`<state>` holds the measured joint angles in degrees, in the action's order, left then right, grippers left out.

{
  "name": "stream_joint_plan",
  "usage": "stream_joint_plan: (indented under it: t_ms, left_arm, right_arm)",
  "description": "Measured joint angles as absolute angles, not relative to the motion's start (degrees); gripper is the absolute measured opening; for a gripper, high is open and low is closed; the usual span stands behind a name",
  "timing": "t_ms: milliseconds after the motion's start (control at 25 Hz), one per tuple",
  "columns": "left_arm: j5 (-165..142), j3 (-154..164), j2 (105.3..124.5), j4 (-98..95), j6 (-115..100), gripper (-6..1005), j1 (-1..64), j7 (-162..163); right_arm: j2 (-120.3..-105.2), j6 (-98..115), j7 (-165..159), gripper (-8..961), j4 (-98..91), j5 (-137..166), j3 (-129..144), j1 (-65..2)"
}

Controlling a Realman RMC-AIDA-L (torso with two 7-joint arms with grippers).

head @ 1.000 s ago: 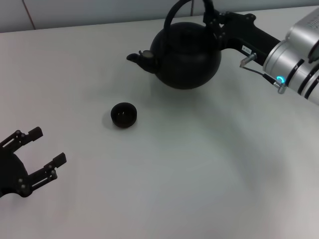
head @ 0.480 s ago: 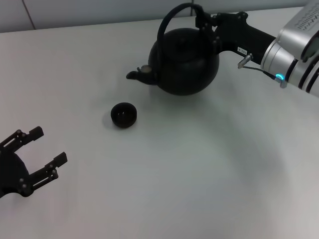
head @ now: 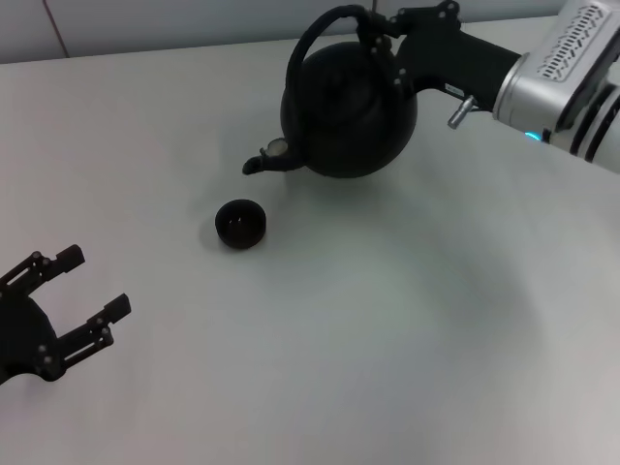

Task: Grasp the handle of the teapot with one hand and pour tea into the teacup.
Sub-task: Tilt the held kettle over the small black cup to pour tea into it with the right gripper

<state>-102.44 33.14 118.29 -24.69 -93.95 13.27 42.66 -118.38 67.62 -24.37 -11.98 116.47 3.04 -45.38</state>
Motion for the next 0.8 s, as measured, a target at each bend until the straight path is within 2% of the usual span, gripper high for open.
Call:
stream_joint_plan:
  t_ms: [800]
  left_arm:
    - [-101.4, 33.1, 118.26, -24.7, -93.8, 792, 13.7, 42.9]
  right_arm:
    - [-118.90, 66.4, -20.7, 80, -15.9, 116.4, 11.2, -48.1]
